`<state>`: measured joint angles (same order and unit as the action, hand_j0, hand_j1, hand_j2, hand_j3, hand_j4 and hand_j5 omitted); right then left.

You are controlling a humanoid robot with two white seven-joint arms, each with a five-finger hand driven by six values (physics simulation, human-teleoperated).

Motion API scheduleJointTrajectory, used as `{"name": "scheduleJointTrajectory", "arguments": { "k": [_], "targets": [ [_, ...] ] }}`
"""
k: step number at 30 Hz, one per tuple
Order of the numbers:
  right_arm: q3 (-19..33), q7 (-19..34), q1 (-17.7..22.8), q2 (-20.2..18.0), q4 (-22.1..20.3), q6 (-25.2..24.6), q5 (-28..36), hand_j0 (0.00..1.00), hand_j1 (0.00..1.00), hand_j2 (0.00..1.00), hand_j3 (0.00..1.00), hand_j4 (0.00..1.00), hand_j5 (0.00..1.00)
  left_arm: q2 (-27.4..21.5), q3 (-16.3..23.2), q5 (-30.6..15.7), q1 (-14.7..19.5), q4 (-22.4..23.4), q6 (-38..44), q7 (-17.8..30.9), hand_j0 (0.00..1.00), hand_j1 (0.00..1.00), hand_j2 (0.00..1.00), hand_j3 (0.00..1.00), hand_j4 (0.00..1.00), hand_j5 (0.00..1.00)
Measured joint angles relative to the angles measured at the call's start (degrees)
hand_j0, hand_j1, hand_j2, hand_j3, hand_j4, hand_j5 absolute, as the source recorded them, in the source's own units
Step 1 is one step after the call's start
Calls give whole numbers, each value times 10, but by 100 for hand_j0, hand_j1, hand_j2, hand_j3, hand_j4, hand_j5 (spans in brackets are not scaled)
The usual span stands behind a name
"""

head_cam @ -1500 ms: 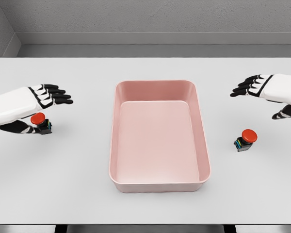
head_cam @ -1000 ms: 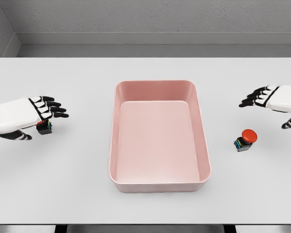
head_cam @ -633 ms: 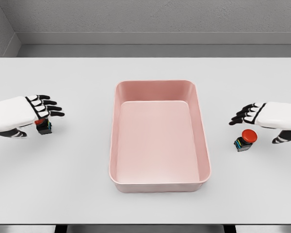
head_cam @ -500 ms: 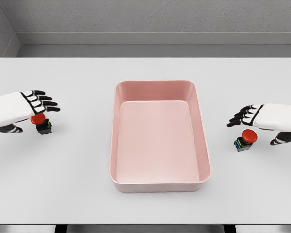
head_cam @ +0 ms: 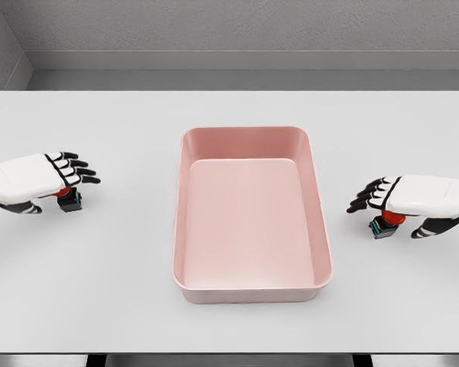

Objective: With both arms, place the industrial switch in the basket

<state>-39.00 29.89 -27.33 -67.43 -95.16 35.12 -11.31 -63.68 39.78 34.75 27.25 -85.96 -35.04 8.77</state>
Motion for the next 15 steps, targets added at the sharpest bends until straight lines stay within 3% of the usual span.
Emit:
{"name": "scheduleJointTrajectory", "arguments": {
  "k": [15],
  "targets": [
    [-1,5,4,17,13,0,-16,87,87,87,87,87,87,19,-1,24,10,31,3,0,82,82,82,82,82,82]
  ]
}}
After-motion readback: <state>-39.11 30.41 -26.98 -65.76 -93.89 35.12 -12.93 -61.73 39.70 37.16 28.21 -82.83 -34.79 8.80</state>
